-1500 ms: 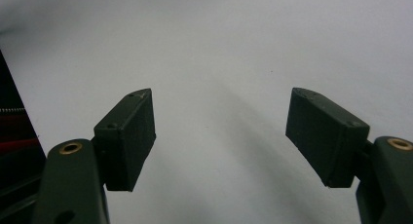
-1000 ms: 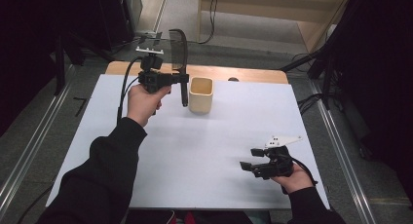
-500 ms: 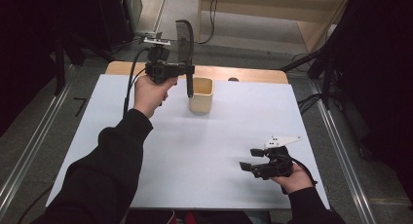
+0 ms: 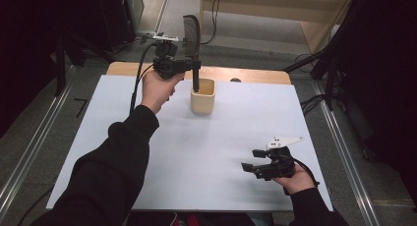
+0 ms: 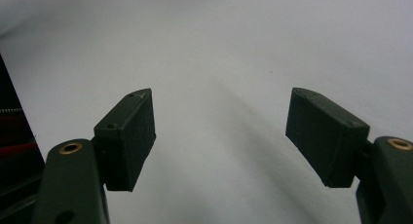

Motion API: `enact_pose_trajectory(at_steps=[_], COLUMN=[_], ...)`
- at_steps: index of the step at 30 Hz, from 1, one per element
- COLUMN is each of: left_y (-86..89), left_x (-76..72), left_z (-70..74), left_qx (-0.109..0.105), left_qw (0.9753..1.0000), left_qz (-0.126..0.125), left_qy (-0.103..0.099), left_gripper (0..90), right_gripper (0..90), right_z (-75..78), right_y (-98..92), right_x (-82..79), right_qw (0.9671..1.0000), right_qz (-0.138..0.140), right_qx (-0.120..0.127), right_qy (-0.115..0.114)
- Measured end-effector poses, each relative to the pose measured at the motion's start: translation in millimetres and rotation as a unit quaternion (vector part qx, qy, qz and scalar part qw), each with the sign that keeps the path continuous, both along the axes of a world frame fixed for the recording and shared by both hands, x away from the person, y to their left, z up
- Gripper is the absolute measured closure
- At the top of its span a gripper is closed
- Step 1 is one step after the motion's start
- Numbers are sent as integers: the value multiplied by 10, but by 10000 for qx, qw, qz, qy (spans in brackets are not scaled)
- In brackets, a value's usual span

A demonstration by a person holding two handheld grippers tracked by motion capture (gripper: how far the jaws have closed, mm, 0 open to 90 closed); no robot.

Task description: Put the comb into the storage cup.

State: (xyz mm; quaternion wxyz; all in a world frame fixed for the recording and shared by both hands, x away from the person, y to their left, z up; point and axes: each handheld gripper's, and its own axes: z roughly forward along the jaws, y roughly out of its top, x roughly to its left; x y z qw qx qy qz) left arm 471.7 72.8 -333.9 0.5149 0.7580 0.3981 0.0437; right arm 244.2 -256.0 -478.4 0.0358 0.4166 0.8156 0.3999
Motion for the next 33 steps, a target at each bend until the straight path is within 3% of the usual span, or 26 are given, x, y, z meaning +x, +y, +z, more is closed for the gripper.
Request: enact_pose_trajectory(at_steps=[12, 17, 23, 33], left_y=[-84, -145, -167, -168], left_x=[180, 219, 265, 268], left_z=[-78, -131, -206, -306], left_qx=[-53, 33, 10, 41], left_qw=[9998, 9996, 9997, 9996], left_qz=[172, 165, 130, 72], left_qy=[-120, -247, -189, -257], left_gripper=[728, 728, 728, 728], right_gripper=[247, 248, 247, 247], right_z=[-1, -4, -7, -9], right_y=[-19, -35, -41, -36], right_x=[7, 5, 2, 3], right_qw=[10000, 10000, 10000, 10000], right_qz=[-34, -46, -54, -43], right_qx=[72, 69, 68, 65], right_qy=[2, 13, 7, 10])
